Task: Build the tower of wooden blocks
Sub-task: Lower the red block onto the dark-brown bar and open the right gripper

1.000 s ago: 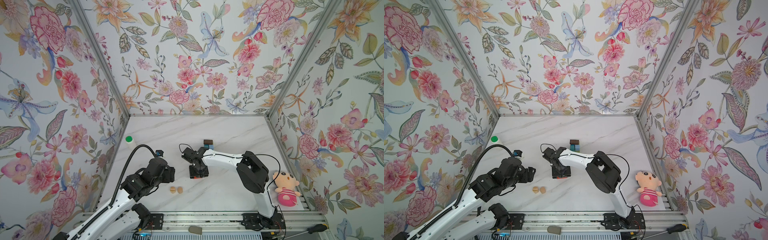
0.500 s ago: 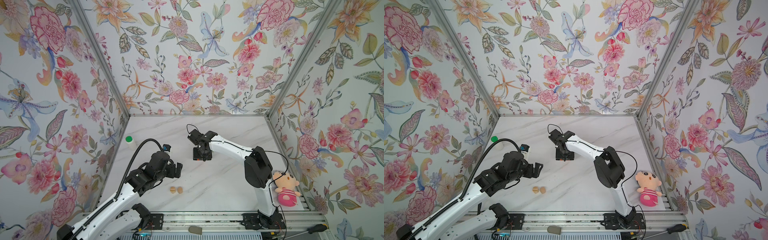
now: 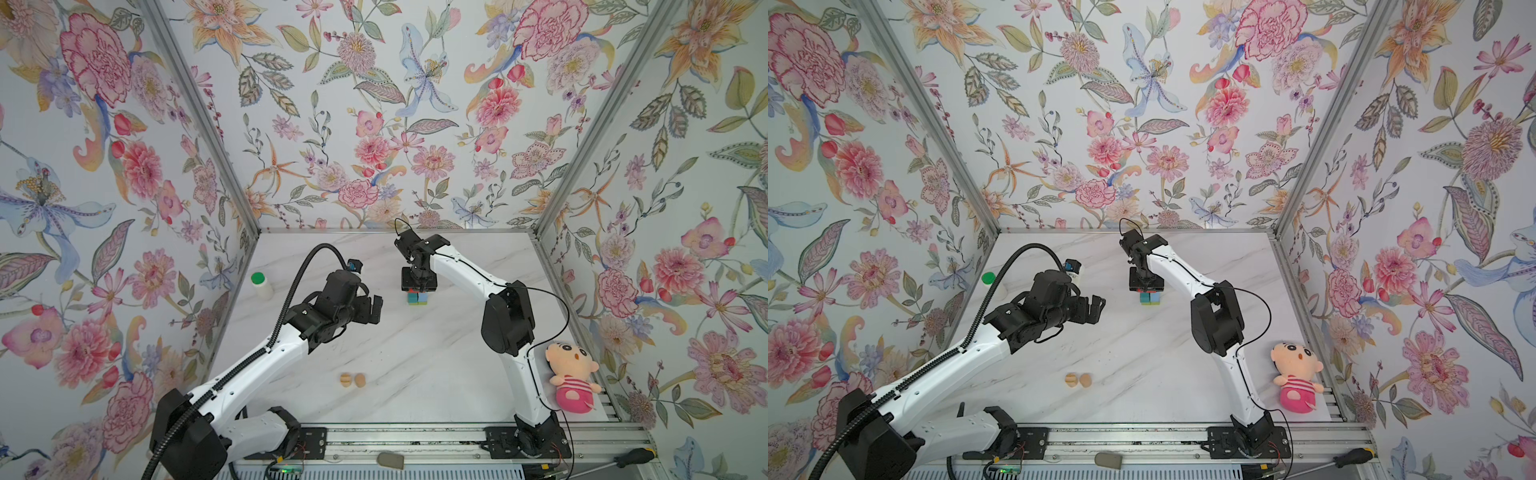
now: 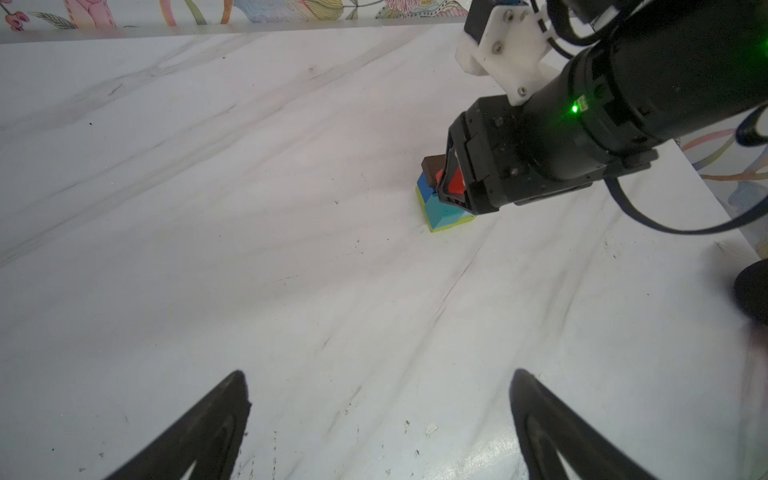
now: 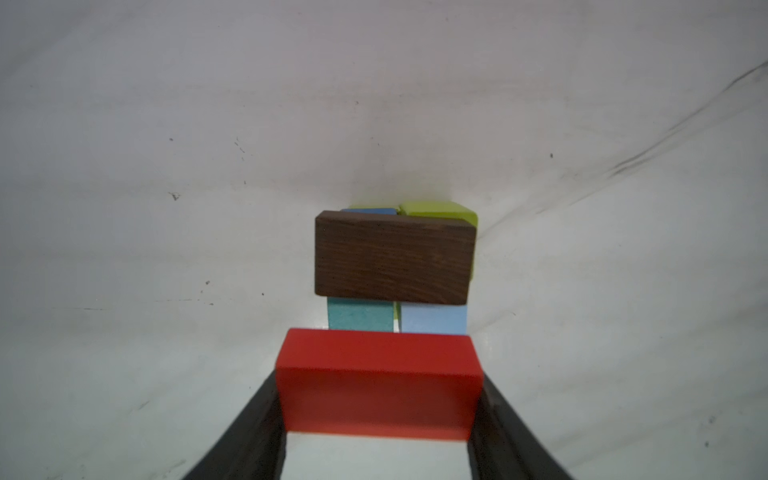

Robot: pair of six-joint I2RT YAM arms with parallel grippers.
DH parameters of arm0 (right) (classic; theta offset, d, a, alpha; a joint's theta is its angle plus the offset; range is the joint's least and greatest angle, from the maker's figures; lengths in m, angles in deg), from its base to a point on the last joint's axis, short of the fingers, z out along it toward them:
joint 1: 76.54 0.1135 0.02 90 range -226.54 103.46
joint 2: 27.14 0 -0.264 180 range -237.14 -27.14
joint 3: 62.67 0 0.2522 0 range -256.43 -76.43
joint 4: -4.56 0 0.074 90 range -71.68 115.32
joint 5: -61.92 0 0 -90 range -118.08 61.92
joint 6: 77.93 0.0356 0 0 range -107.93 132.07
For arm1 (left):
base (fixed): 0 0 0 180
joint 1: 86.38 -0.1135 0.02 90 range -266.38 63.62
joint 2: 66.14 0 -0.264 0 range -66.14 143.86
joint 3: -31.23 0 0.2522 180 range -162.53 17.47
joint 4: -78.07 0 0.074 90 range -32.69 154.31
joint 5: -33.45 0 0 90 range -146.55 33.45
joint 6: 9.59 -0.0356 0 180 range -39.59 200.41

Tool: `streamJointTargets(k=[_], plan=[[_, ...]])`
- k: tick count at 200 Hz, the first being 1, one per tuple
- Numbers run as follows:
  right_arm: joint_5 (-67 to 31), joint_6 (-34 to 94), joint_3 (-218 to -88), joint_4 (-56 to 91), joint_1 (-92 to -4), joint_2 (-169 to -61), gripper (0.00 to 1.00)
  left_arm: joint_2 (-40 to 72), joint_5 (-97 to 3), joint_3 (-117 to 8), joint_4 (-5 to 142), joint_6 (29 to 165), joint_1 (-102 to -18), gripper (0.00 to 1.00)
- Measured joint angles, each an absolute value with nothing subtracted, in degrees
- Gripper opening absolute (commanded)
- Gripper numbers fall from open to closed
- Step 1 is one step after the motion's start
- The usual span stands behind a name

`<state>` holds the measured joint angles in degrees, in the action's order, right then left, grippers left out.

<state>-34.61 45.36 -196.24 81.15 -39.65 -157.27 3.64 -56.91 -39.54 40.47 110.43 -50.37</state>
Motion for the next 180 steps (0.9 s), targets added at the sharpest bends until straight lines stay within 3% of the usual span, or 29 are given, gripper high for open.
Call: streamJointTargets(k=[180], plan=[[-32.6, 44.18, -196.32, 81.83, -41.32, -159.17, 0.52, 6.72, -54.22, -39.72, 43.03, 107.96, -54.39, 0.99]])
